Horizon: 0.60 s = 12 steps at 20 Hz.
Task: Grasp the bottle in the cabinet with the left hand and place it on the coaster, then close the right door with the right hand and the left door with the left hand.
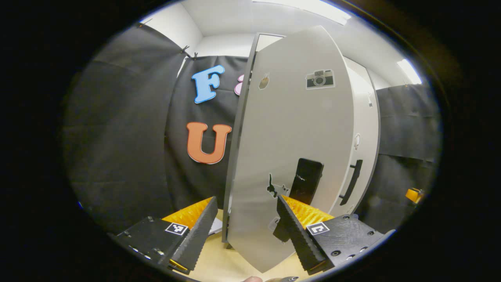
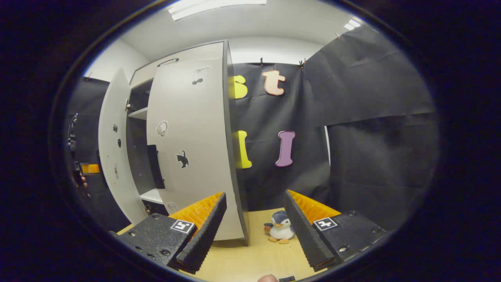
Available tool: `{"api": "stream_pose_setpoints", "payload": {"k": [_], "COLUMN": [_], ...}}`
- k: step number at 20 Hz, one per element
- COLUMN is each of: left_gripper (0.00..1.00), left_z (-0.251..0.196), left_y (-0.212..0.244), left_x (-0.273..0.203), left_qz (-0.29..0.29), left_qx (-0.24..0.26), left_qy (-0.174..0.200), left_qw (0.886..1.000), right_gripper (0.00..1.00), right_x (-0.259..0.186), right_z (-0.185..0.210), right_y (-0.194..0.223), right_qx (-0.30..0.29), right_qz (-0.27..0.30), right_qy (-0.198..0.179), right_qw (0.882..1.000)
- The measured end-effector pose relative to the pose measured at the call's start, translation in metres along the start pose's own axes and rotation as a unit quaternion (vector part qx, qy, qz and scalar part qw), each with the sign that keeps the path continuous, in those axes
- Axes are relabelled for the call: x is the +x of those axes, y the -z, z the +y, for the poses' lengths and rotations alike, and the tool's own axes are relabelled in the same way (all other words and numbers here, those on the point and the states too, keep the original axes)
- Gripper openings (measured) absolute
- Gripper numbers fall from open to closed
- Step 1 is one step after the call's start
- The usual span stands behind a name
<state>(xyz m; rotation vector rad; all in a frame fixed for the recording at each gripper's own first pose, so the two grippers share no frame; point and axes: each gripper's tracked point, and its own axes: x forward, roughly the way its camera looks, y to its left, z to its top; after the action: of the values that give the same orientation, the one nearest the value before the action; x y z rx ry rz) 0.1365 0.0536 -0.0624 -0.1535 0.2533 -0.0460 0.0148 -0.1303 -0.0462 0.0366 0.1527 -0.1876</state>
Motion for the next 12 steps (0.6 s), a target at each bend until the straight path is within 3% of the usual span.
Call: {"api": "stream_pose_setpoints", "payload": {"k": [2,5,6,7,10,11,12], "left_gripper": [1.0,1.0,0.95,1.0,1.0,0.95,1.0], "left_z": [-0.012,-0.027,-0.032,-0.037,-0.056,-0.062,-0.068], "left_y": [0.001,0.003,0.004,0.005,0.003,-0.001,-0.002], "left_x": [0.005,0.014,0.019,0.022,0.031,0.032,0.032], "left_qz": [0.001,0.001,0.001,0.006,0.003,-0.001,-0.003], "left_qx": [0.0,0.01,0.014,0.017,0.022,0.023,0.027], "left_qy": [0.015,0.027,0.03,0.032,0.045,0.052,0.056], "left_qw": [1.0,1.0,0.999,0.999,0.999,0.998,0.998], "right_gripper": [0.96,0.96,0.96,0.96,0.96,0.96,0.96], "right_x": [-0.001,-0.003,-0.003,-0.002,-0.007,-0.005,-0.005], "right_z": [-0.001,-0.008,-0.008,-0.008,-0.005,-0.006,-0.005], "right_y": [0.001,0.005,0.004,0.005,0.001,0.0,-0.003], "right_qx": [-0.004,-0.004,-0.002,0.0,-0.001,-0.005,-0.01], "right_qz": [-0.002,0.002,0.003,0.004,-0.001,-0.005,-0.009], "right_qy": [0.002,0.012,0.011,0.01,0.007,0.006,0.004], "right_qw": [1.0,1.0,1.0,1.0,1.0,1.0,1.0]}}
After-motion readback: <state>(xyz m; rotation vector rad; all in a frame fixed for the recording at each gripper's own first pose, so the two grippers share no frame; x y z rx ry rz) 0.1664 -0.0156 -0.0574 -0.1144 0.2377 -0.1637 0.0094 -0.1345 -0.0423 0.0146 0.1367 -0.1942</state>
